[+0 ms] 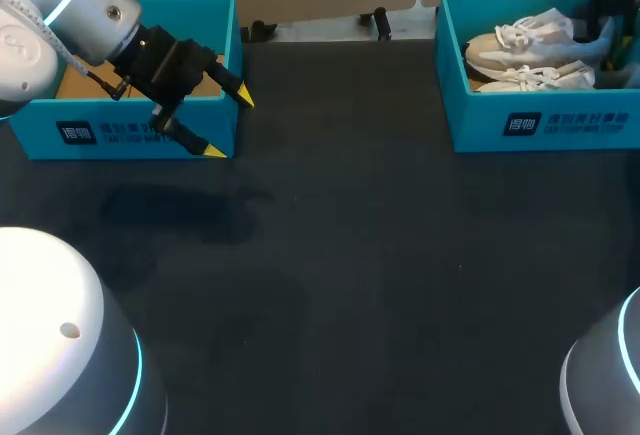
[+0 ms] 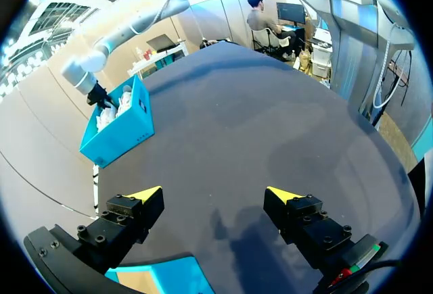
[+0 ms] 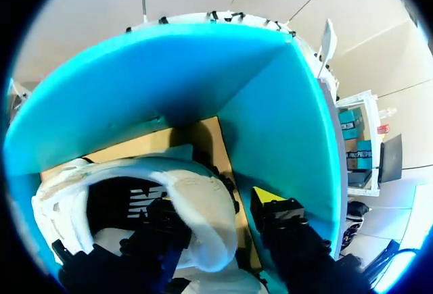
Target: Take the shoe out of the shoebox, open the shoe tongue, remove and reinsert the insole, then place the shoe into the shoebox
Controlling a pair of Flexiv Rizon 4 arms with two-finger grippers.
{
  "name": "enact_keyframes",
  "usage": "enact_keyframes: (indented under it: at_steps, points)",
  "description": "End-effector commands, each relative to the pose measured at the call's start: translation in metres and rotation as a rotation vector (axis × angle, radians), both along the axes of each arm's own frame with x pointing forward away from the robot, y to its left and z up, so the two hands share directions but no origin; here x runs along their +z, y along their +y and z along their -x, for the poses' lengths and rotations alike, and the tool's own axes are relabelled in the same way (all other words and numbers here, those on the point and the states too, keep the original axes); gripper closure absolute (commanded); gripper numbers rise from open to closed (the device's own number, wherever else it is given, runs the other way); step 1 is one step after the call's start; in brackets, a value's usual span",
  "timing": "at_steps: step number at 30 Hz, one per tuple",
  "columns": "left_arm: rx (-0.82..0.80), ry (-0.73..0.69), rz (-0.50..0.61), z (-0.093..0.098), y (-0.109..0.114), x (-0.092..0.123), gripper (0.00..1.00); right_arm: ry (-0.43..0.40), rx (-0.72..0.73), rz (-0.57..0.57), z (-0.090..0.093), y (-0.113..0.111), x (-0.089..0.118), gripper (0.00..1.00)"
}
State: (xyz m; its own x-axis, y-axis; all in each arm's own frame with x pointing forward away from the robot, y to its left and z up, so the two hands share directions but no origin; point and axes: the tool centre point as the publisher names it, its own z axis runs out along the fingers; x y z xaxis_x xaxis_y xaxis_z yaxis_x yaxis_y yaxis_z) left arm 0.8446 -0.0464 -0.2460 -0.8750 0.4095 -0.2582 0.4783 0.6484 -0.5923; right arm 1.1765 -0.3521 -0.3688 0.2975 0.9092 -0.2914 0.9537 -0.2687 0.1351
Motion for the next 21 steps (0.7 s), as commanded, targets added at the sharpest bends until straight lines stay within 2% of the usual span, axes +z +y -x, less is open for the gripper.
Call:
enact_keyframes:
  at_steps: [1, 3, 5, 6, 9, 21]
  points:
    - [0.001, -0.001, -0.002, 0.001, 0.000, 0.000, 0.00, 0.000, 0.003, 0.004, 0.006, 0.003, 0.011, 0.41]
    - [0.001, -0.001, -0.002, 0.001, 0.000, 0.000, 0.00, -0.004, 0.001, 0.002, 0.007, 0.003, 0.015, 0.25]
    - [0.001, -0.001, -0.002, 0.001, 0.000, 0.000, 0.00, -0.008, -0.002, -0.003, 0.008, 0.004, 0.019, 0.17]
    - [0.001, -0.001, -0.002, 0.001, 0.000, 0.000, 0.00, -0.008, -0.001, -0.003, 0.008, 0.005, 0.021, 0.16]
    - [0.001, -0.001, -0.002, 0.001, 0.000, 0.000, 0.00, -0.010, 0.003, -0.010, 0.009, 0.007, 0.028, 0.00]
    - [0.001, -0.001, -0.002, 0.001, 0.000, 0.000, 0.00, -0.065, -0.012, -0.053, 0.021, 0.022, 0.069, 0.00]
